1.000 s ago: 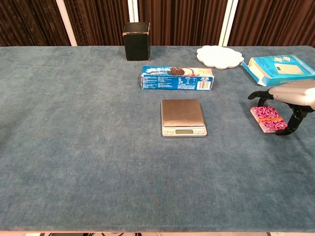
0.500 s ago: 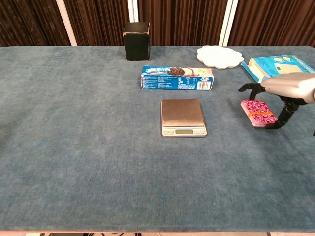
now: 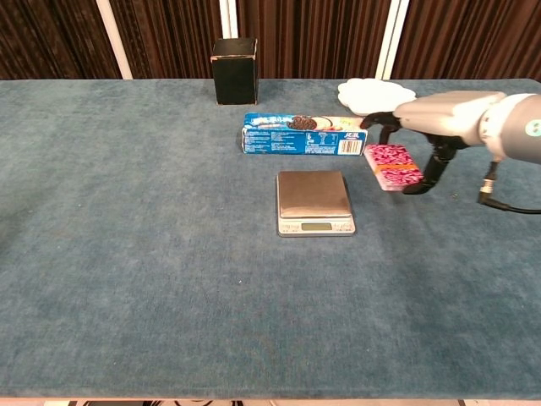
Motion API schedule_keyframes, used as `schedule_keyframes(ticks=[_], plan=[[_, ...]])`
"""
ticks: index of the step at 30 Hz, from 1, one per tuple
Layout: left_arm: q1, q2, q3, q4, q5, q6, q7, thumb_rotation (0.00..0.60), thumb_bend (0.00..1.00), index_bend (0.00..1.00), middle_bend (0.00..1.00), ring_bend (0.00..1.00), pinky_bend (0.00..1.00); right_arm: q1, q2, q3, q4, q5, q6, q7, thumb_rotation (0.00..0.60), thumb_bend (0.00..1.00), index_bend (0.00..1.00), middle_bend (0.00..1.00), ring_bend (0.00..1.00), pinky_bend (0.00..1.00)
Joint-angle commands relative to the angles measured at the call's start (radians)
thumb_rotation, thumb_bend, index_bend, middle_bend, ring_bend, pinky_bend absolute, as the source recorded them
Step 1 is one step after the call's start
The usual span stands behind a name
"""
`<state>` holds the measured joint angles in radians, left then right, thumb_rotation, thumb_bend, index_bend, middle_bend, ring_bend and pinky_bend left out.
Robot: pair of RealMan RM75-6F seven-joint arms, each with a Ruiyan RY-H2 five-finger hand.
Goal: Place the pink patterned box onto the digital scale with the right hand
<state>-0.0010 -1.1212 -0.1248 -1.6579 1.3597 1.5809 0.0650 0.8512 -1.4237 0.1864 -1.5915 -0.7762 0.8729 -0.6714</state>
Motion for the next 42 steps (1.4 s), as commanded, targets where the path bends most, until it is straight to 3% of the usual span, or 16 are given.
schedule_keyframes(ticks=[1, 13, 25, 42], plan=[[0.000, 0.001, 0.000, -0.001, -0.001, -0.001, -0.003, 0.600, 0.66, 0.08, 0.00, 0.00, 0.00, 0.076, -0.056, 0.020, -0.039, 0.147, 0.061, -0.123, 0.600, 0.32, 0.00, 0.39, 0.14, 0.00], [0.001, 0.005, -0.001, -0.005, -0.005, -0.005, -0.015, 0.600, 0.66, 0.08, 0.00, 0.00, 0.00, 0.200, -0.160, 0.043, -0.051, 0.373, 0.160, -0.277, 0.600, 0.32, 0.00, 0.39, 0.14, 0.00], [0.001, 0.009, -0.002, -0.005, -0.007, -0.007, -0.022, 0.600, 0.66, 0.08, 0.00, 0.00, 0.00, 0.257, -0.239, 0.059, 0.003, 0.441, 0.216, -0.302, 0.600, 0.32, 0.00, 0.39, 0.14, 0.00], [0.000, 0.008, -0.003, -0.005, -0.010, -0.010, -0.018, 0.600, 0.66, 0.08, 0.00, 0.00, 0.00, 0.292, -0.288, 0.062, 0.062, 0.484, 0.209, -0.301, 0.600, 0.32, 0.00, 0.35, 0.10, 0.00]])
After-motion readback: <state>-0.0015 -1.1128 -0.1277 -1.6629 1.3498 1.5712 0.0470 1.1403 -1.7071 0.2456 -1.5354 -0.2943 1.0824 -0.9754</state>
